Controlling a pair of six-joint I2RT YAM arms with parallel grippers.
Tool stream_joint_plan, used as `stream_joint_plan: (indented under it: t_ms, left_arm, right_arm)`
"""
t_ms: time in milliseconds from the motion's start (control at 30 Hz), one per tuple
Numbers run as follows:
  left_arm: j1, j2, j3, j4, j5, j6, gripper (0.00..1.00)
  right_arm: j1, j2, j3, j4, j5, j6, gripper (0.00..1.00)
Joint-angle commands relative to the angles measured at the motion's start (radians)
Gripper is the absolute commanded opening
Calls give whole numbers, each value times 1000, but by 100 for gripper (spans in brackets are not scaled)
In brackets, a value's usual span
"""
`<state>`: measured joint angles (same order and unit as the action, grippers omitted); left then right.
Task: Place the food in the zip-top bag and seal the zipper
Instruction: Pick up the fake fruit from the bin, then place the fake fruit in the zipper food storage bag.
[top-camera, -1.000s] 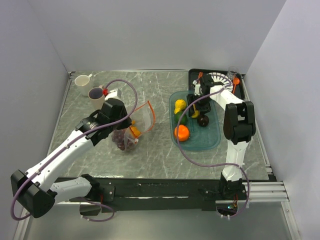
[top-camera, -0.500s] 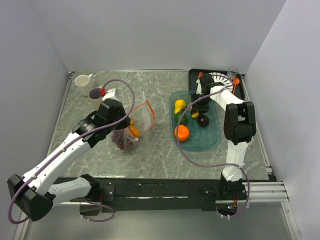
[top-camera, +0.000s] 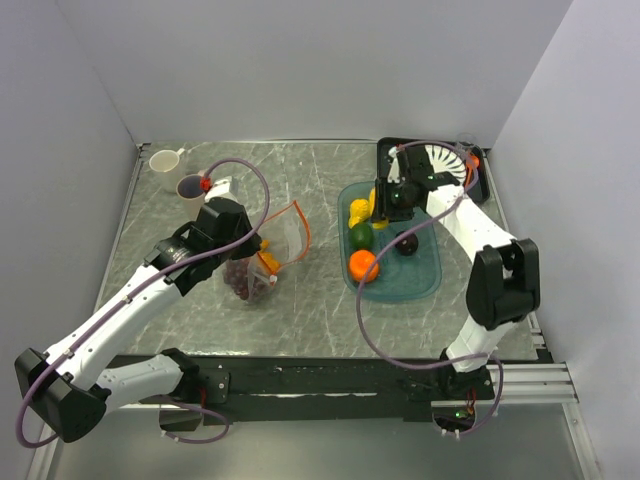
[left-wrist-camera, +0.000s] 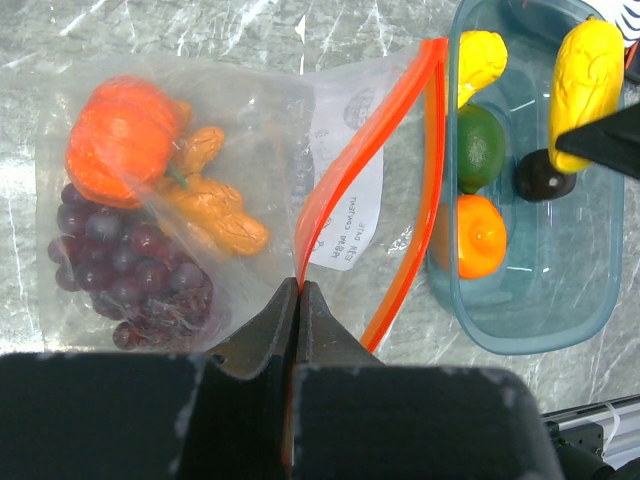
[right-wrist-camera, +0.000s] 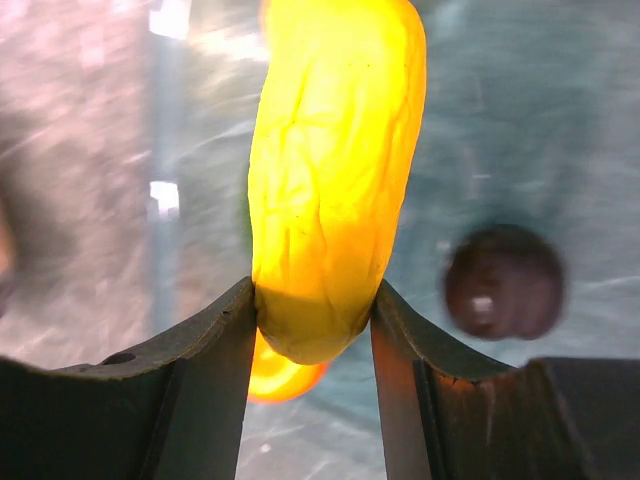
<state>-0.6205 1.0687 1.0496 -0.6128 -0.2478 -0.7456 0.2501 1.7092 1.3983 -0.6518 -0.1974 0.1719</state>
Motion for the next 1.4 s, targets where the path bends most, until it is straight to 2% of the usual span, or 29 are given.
stream_joint_plan:
  t_ms: [0, 433, 533, 700, 933, 1233, 1367]
  left_arm:
    - [4, -9, 20, 21, 10, 0, 1]
    - [2, -9, 3, 30, 15, -5, 1]
    - [2, -12, -8, 42, 19, -14, 1]
    - [2, -15, -14, 51, 27, -15, 1]
    - [2, -10, -13, 48, 31, -12, 1]
    - [2, -21, -29, 64, 38, -23, 1]
    - [2, -23, -30, 61, 29, -21, 1]
  right_arm:
    - [54, -85, -48, 53, -43, 55, 23]
    - [107, -197, -91, 86, -200, 135, 23]
    - [126, -210, -116, 93, -191, 194, 20]
    - [172, -235, -160, 150, -264, 244, 18]
    - [261, -235, -119, 110, -251, 261, 18]
    - [359, -227, -88, 158, -295, 304, 19]
    - [400, -215, -59, 161, -222, 328, 19]
